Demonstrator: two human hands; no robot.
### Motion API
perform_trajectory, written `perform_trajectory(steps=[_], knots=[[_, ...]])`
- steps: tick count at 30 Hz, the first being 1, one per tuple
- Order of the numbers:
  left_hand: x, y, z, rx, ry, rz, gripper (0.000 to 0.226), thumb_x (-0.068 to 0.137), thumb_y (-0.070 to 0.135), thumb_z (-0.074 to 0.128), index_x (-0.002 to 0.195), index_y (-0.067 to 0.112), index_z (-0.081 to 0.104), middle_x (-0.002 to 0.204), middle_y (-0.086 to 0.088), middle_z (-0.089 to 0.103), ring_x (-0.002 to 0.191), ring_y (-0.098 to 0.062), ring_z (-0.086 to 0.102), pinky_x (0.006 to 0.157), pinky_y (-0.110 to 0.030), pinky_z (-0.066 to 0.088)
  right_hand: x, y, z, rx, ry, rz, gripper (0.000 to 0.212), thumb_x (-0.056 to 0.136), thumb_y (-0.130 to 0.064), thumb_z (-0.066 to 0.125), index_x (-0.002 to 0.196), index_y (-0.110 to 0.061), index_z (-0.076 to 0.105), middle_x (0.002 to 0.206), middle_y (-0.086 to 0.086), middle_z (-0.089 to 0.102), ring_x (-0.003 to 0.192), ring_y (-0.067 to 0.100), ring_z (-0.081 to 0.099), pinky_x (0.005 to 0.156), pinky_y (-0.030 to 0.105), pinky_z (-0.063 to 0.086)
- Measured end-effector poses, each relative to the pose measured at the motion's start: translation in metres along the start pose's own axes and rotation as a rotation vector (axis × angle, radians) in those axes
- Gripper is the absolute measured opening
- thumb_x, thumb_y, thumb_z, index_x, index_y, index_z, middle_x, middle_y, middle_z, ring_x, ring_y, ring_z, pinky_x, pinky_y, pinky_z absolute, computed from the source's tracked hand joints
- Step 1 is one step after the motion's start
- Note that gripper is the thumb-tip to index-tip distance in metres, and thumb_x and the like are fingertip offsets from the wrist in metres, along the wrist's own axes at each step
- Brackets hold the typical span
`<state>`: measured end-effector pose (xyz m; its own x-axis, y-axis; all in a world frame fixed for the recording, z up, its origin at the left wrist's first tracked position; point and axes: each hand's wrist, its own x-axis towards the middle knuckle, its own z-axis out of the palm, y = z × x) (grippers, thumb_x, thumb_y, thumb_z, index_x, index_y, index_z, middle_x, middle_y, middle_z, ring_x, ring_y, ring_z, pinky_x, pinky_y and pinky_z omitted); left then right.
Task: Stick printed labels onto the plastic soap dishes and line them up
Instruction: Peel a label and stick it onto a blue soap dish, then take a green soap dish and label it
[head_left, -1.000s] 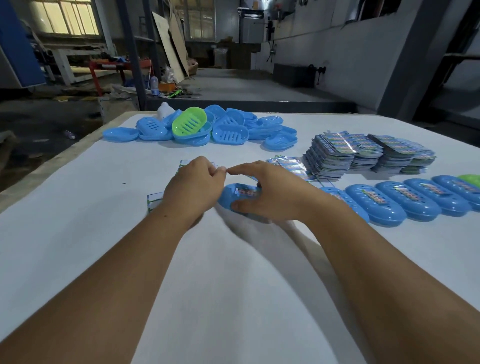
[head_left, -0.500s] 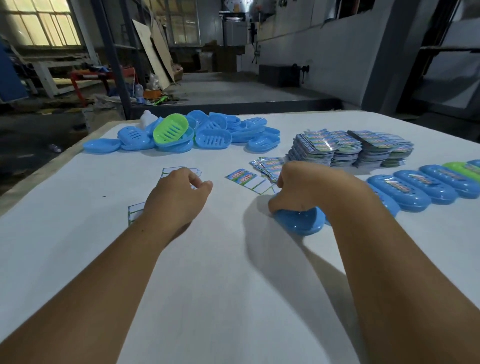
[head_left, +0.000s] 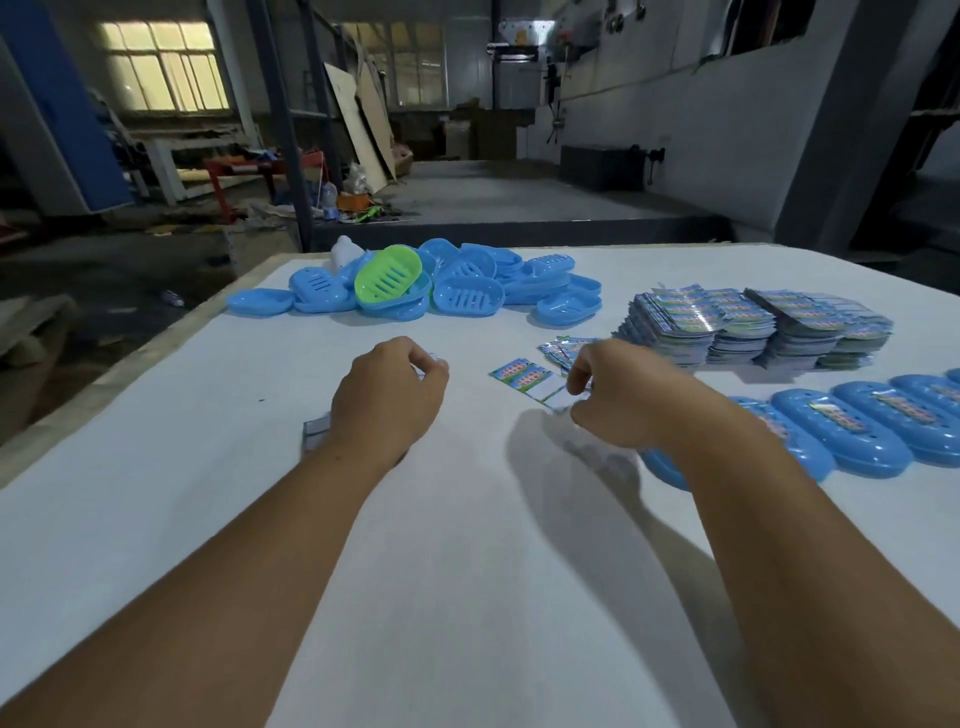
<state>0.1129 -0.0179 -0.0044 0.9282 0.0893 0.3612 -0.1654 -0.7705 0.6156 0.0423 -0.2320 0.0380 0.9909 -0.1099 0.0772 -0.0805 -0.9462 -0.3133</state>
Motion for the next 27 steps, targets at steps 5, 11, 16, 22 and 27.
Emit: perform_trajectory(steps=[5,11,16,22,27], knots=[[0.056,-0.001,0.004,0.107,0.143,0.085,0.019,0.097,0.031,0.052,0.100,0.019,0.066,0.103,-0.003,0.067,0.094,-0.025,0.061,0.079,-0.039,0.051,0.007,-0.016,0.024,0.157,0.114,-0.081,0.011,0.085,-0.024,0.061,0.086,-0.031,0.054,0.086,-0.011,0.056,0.082,0.015,0.055,0.070,0.032,0.046],[0.133,-0.013,0.015,0.364,0.056,0.113,0.031,0.100,0.024,0.047,0.127,0.014,0.058,0.129,-0.009,0.059,0.120,-0.031,0.049,0.093,-0.044,0.040,0.006,-0.025,0.036,0.279,0.255,-0.164,0.012,0.088,-0.028,0.062,0.086,-0.035,0.053,0.078,-0.019,0.050,0.075,0.001,0.048,0.064,0.030,0.037],[0.163,-0.020,0.027,0.390,0.016,-0.012,0.034,0.099,0.041,0.047,0.120,0.017,0.060,0.122,-0.010,0.063,0.121,-0.032,0.048,0.095,-0.044,0.036,0.003,-0.029,0.036,0.294,0.282,-0.161,0.009,0.089,-0.034,0.063,0.088,-0.037,0.054,0.079,-0.017,0.053,0.072,-0.002,0.048,0.059,0.022,0.035],[0.167,-0.019,0.038,0.365,0.088,-0.103,0.040,0.095,0.053,0.051,0.113,0.018,0.060,0.114,-0.007,0.066,0.117,-0.031,0.053,0.097,-0.046,0.039,0.002,-0.030,0.036,0.313,0.267,-0.124,0.014,0.089,-0.039,0.064,0.083,-0.039,0.051,0.078,-0.015,0.054,0.072,0.002,0.051,0.058,0.026,0.034],[0.160,-0.017,0.033,0.350,0.187,-0.028,0.020,0.102,0.029,0.046,0.106,0.015,0.059,0.105,-0.010,0.068,0.105,-0.031,0.057,0.092,-0.043,0.036,0.001,-0.028,0.036,0.340,0.268,-0.102,0.010,0.089,-0.039,0.064,0.086,-0.038,0.054,0.078,-0.014,0.056,0.071,0.003,0.052,0.056,0.028,0.034]])
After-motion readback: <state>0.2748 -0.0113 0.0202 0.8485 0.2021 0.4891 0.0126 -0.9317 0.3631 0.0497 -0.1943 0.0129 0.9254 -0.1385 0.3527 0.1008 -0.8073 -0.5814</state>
